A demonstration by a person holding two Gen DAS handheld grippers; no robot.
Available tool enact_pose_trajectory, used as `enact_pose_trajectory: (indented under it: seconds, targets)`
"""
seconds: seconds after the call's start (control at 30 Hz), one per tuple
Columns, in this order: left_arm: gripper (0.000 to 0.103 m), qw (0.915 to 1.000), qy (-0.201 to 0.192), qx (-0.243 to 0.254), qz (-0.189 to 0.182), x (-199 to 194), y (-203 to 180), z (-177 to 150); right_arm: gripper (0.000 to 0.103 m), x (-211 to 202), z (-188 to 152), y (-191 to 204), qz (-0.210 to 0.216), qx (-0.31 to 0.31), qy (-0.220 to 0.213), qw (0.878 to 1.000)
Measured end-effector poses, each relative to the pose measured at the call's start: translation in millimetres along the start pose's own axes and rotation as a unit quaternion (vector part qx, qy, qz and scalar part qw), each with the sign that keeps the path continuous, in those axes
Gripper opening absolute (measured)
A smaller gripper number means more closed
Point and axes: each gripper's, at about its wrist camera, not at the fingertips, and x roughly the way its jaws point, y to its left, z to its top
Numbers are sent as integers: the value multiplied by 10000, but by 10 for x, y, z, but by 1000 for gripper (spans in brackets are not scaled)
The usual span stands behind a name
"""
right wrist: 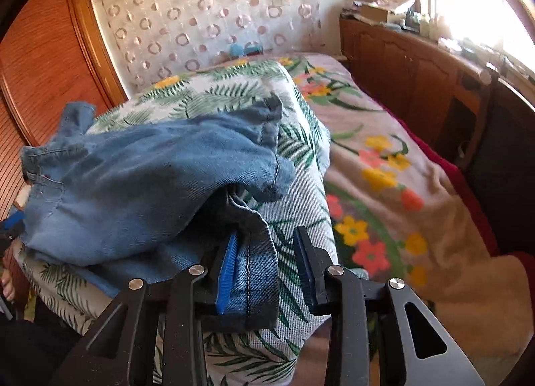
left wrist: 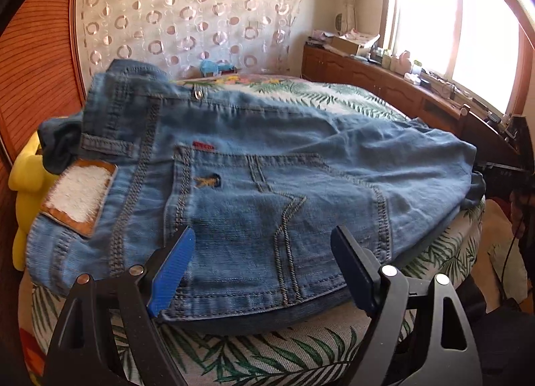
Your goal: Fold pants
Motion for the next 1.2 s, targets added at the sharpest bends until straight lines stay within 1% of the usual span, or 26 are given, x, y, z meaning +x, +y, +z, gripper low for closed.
enact_pose_trajectory:
  seconds: [0.13,0.23,0.3,0.37,0.4,0.7,0.83,1.0,1.2]
  targets:
    - [84,9999,112,-10,54,87,-2,-42,35,-1,52,59,-146,-145,-96,9997]
    - [84,9998,104,53,129,104,-25,-67,38,42,40,90,-281,-223,-54,9993]
    - [84,9998,99,88,172,102,-41,-70,39,40,77,126,-307,-280,-101,9991]
    - [84,9997,96,93,182,94,-41,-72,44,49,87,144,-361,-331,-128,9987]
    - [84,9997,96,91,181,104,-33,-63,44,54,100,165,-401,-360,-140,9984]
    - [84,9998,95,88,181,110,-42,-65,47,-96,234,290,-359,-696,-400,9961]
    - [84,9998,92,88,179,108,-41,-67,49,-49,205,300,-380,-810,-290,9956]
    - [84,9997,94,107,189,101,-31,-68,49,68,194,169,-340,-648,-93,9973]
    - [84,9998,91,93,181,101,-40,-57,49,94,295,202,-312,-717,-175,9968]
